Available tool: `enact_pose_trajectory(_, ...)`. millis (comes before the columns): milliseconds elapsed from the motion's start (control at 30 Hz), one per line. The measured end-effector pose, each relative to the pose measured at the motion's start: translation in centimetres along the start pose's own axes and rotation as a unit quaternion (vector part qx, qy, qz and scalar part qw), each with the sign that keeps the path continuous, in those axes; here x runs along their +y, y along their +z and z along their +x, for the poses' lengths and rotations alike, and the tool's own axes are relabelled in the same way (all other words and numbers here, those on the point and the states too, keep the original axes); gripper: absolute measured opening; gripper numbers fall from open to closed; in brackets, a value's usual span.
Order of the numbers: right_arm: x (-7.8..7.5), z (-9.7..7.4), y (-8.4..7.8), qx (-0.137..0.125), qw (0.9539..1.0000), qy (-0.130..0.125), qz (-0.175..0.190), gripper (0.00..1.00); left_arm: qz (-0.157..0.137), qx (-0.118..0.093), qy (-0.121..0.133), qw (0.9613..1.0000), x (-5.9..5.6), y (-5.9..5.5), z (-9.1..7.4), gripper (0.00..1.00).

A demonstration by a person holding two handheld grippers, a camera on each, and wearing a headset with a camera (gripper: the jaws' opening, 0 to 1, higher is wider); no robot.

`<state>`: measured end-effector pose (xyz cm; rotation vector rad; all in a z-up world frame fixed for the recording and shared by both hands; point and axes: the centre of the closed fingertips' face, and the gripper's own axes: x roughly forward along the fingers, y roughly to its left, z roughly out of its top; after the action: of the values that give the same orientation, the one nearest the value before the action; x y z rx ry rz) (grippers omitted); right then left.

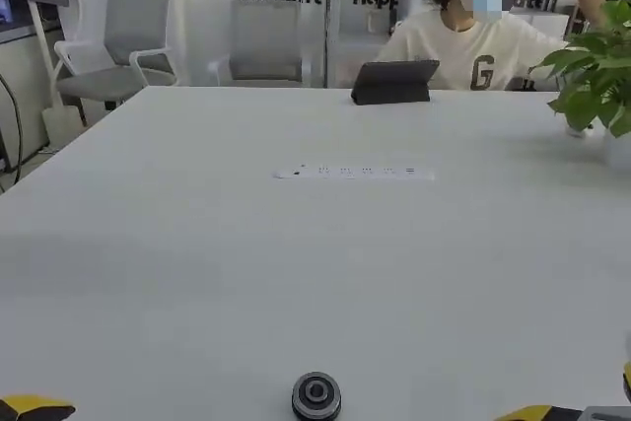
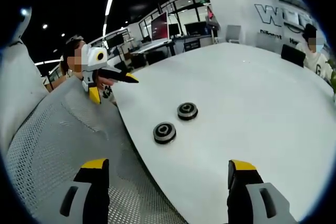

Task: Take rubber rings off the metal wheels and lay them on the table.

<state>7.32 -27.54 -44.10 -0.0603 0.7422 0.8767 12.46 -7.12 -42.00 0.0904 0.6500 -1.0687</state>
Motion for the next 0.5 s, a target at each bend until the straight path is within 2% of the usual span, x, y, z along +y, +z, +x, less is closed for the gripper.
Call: enact_pose_trajectory(500, -0.02, -0.06, 0.0, 0.001, 1.0, 0.0, -0.004, 0.92, 0.0, -0.005, -0.005, 1.0, -0.21, 0.18, -0.01, 0.96)
